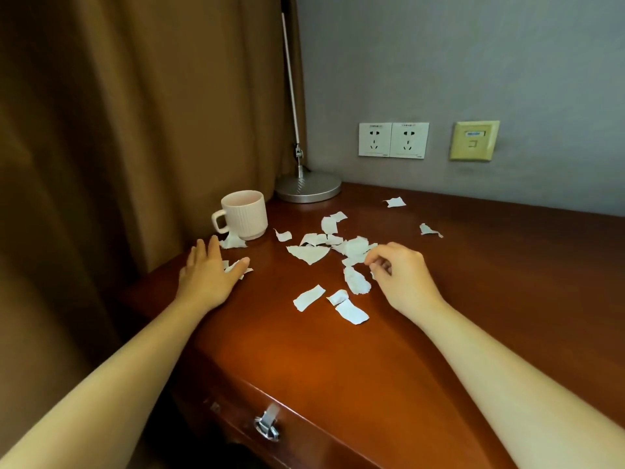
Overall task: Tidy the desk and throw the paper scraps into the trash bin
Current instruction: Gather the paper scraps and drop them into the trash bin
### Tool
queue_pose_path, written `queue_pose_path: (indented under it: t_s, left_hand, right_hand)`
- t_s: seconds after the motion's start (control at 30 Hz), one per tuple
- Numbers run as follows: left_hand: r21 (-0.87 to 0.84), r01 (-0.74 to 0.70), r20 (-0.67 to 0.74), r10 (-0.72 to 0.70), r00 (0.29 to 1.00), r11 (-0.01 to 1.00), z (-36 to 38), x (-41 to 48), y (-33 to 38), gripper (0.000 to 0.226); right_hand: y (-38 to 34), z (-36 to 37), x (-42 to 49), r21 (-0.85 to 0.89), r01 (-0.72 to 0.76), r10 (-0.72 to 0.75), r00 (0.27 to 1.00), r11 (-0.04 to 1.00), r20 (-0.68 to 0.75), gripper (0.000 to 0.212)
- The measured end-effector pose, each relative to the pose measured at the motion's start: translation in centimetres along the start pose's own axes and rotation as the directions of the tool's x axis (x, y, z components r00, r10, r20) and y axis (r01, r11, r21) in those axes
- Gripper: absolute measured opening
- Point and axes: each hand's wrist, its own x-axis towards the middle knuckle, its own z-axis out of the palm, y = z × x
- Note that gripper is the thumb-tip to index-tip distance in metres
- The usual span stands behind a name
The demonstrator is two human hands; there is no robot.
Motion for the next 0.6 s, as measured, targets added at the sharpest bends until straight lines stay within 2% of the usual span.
queue_pose_path:
  t_s: [0.13,0.27,0.4,0.6]
  left_hand:
    - [0.001,-0.094,-0.02,0.094,0.995,0.996,0.1,2.1,0.2,0.072]
    - [0.056,-0.154,0.04,0.152,0.988,0.987,0.2,2.7,0.5,0.061]
    - [0.04,-0.205,0.031,0.204,0.979,0.978,0.1,2.7,0.4,0.048]
    - [-0.03,-0.326,0.053,0.327,0.943,0.945,0.3,1.5,1.2,0.035]
  right_hand:
    - [-0.1,0.3,-0.3,0.02,0.041,-0.041,0.998,0.999,0.048,0.019]
    - [0.1,0.5,0.0,-0.061,0.043,-0.034,0.991,0.997,0.127,0.03]
    - [0.4,0.7,0.4,-0.087,0.044,-0.03,0.987,0.995,0.161,0.032]
    - [0.7,0.7,0.6,-0.165,0.013,0.001,0.996,0.986,0.084,0.032]
